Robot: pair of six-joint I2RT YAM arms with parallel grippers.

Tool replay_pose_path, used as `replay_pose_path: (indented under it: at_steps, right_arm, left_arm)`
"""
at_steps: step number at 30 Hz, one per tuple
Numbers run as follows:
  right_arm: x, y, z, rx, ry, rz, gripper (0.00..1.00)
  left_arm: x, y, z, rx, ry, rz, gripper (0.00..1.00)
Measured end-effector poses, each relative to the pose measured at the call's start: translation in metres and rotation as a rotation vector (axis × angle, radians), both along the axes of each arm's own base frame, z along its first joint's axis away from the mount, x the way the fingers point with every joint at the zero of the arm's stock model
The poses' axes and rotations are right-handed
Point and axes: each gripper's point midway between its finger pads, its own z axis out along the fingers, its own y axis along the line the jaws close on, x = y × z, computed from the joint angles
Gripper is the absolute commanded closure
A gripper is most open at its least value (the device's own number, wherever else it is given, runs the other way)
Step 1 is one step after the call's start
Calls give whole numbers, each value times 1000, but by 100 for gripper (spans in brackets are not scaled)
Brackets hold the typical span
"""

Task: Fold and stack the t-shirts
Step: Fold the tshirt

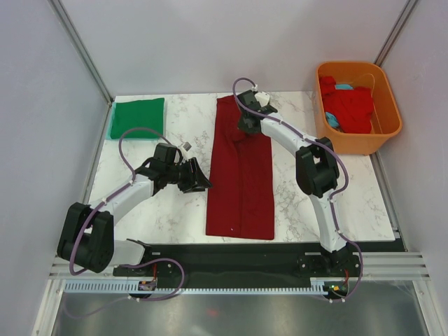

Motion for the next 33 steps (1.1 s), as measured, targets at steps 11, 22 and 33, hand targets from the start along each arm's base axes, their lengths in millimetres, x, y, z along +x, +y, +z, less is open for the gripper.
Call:
replay_pose_path:
  at_steps: [11,22,33]
  right_arm:
    - [-17,-20,-24,-70,73,6,81]
    - [9,-82,-41,-58,59,-67,73]
    - [32,-113,-39,-3,4,-63,69]
  left_arm:
    - [0,0,0,-1,0,-1,50]
    - [-2,-2,-2,-9,18,-13,50]
    - [52,-28,21,-53,-48,-1,52]
